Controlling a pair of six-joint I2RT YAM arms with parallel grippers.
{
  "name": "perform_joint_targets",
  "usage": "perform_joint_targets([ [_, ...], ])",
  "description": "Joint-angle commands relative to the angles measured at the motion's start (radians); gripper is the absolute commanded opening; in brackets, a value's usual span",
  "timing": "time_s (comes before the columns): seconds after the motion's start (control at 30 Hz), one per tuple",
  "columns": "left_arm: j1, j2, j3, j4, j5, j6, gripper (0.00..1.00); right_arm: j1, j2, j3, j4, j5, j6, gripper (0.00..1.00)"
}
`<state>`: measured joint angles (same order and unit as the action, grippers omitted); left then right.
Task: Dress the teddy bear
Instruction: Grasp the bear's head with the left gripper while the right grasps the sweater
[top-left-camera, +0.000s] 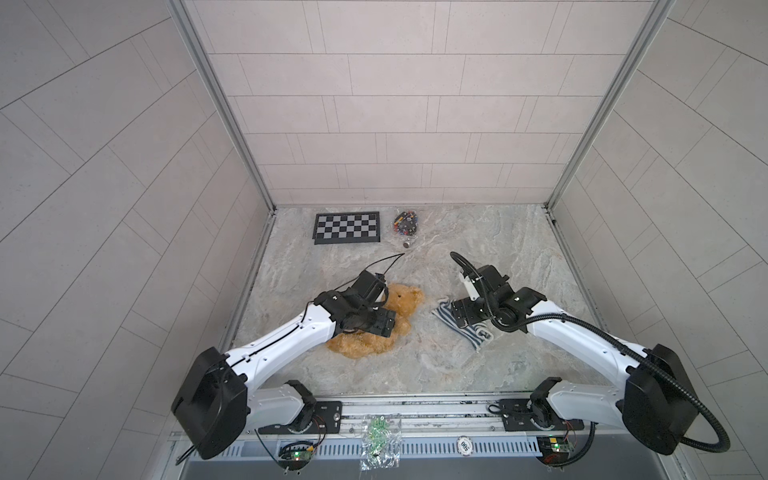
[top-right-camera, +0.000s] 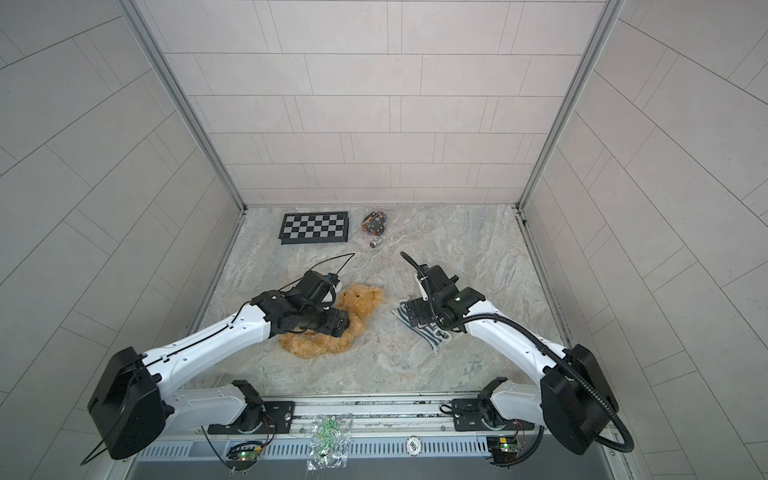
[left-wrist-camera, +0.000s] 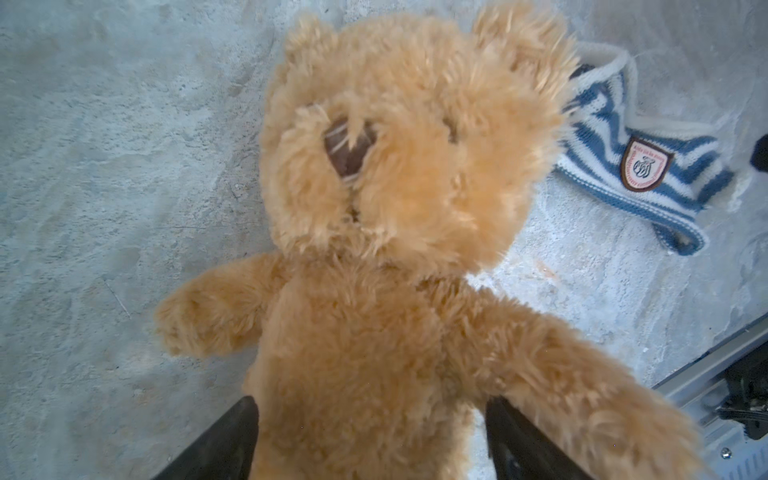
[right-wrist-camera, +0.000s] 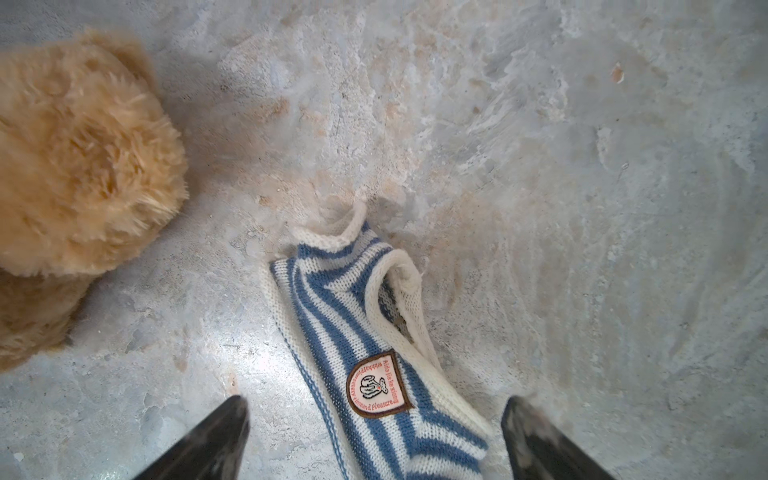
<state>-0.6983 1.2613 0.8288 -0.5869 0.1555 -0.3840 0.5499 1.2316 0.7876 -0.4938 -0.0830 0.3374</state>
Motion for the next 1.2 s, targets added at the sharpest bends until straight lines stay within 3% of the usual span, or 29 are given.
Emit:
perform_joint_targets([
  [0.0,-0.009,0.057,0.016,0.002,0.027,0.005,0.86,0.004,0.006,0.023,0.002,0.005,-0.007,0.98],
  [0.27,-0.010,0.133,-0.003,0.063,0.038,-0.020,0.79,0.004,0.032,0.048,-0.005,-0.008,-0.031,0.96],
  [0.43,-0.010,0.121,-0.018,0.088,0.044,-0.024,0.61,0.008,0.070,0.055,-0.005,-0.047,-0.007,0.94],
  [0.6,-0.010,0.075,-0.038,0.119,0.053,-0.022,0.34,0.029,0.101,0.056,-0.023,-0.045,0.009,0.92],
  [0.77,-0.010,0.042,-0.039,0.112,0.029,0.001,0.14,0.067,0.124,0.057,-0.039,-0.029,0.024,0.83],
  [1.17,-0.002,-0.111,0.010,0.010,-0.184,0.082,0.13,0.123,0.269,0.150,-0.105,-0.003,0.025,0.61],
])
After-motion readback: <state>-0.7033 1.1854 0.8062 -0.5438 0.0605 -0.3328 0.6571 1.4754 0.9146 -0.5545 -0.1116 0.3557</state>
